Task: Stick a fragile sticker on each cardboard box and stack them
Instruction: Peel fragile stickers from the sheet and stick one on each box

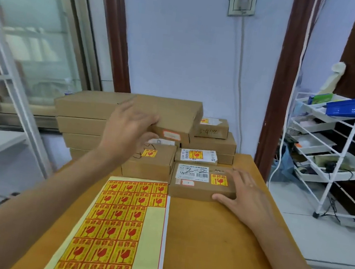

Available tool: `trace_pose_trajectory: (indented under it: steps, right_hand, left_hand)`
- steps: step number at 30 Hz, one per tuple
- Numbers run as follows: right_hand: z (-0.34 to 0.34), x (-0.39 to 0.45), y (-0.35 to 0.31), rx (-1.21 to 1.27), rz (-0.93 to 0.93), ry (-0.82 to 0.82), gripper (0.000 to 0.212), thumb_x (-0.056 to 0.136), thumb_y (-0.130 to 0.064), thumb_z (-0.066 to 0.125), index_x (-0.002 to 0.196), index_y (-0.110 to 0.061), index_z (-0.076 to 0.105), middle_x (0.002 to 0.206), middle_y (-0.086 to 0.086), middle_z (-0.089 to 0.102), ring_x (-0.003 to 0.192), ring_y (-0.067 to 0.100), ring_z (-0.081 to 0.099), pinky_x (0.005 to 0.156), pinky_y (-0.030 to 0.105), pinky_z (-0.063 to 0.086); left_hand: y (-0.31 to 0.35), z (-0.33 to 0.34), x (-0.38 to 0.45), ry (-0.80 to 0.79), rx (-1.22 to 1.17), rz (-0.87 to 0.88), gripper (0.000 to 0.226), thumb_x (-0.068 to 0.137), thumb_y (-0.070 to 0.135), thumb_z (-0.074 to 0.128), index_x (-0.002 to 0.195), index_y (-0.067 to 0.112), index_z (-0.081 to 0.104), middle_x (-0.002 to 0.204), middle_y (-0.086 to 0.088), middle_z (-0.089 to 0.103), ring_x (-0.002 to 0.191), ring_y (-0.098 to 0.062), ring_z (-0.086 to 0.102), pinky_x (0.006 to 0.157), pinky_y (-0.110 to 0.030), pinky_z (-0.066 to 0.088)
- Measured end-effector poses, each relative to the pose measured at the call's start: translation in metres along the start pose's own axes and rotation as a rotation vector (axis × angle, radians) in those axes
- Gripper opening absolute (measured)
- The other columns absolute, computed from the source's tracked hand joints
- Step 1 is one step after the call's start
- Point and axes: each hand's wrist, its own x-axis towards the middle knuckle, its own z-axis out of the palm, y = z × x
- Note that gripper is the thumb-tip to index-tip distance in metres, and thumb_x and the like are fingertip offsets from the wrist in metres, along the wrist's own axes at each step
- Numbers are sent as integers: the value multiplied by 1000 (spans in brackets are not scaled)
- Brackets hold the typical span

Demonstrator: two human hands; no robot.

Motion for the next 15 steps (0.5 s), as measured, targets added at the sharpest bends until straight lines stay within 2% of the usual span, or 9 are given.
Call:
trace_pose_trajectory:
  steps: [1,3,5,7,9,11,13,15]
  right_hand:
    - [-1,-2,-2,-21,15,1,88,79,-85,53,149,-36,33,154,-11,38,137,12,46,87,35,57]
    - [-6,-4,-8,-62,16,46,85,80,-84,53,144,-28,40,141,-4,50,128,16,51,84,36,56]
    - [-12,-12,-14,-80,-50,179,71,92,-76,46,135,-20,50,125,3,58,115,22,55,83,39,53]
    - [-18,-27,-21,-58,-134,307,54,102,-60,38,124,-13,56,114,7,60,104,25,56,79,40,50]
    - [-25,-47,-30,76,-136,303,38,105,-48,37,119,-18,56,108,2,61,95,21,59,72,35,46]
    - [-32,-65,-34,283,-60,293,28,106,-46,34,110,-26,53,98,-3,62,84,16,58,66,34,42]
    - [-44,-84,-36,448,44,337,27,106,-46,31,99,-29,51,84,-2,61,75,16,58,64,40,45]
    - [-54,-102,-36,415,76,283,30,105,-51,29,94,-35,52,80,-7,60,72,12,58,65,43,47]
  left_hand:
    - [13,-19,-29,21,-10,22,42,82,42,78,115,17,71,100,2,77,95,-19,71,110,-41,37]
    - [41,-44,-93,-36,-34,22,48,78,47,80,115,18,72,101,3,78,98,-17,73,110,-44,39]
    - [71,-56,-146,-151,-37,35,52,78,54,76,118,20,72,107,6,78,103,-14,72,111,-43,37]
    - [98,-57,-175,-244,-39,58,52,77,58,75,114,22,74,108,8,77,102,-13,72,107,-41,38]
    - [124,-53,-182,-310,-35,113,53,72,58,81,108,21,77,105,7,78,100,-15,72,103,-40,38]
    - [152,-50,-181,-358,-15,148,52,74,59,79,107,20,76,102,5,77,99,-17,71,98,-41,41]
    - [178,-47,-178,-422,-1,158,51,78,55,78,111,17,73,104,1,76,101,-20,69,96,-42,48]
    - [198,-46,-176,-487,-4,127,49,80,49,80,115,16,72,111,-3,75,106,-23,67,96,-42,51]
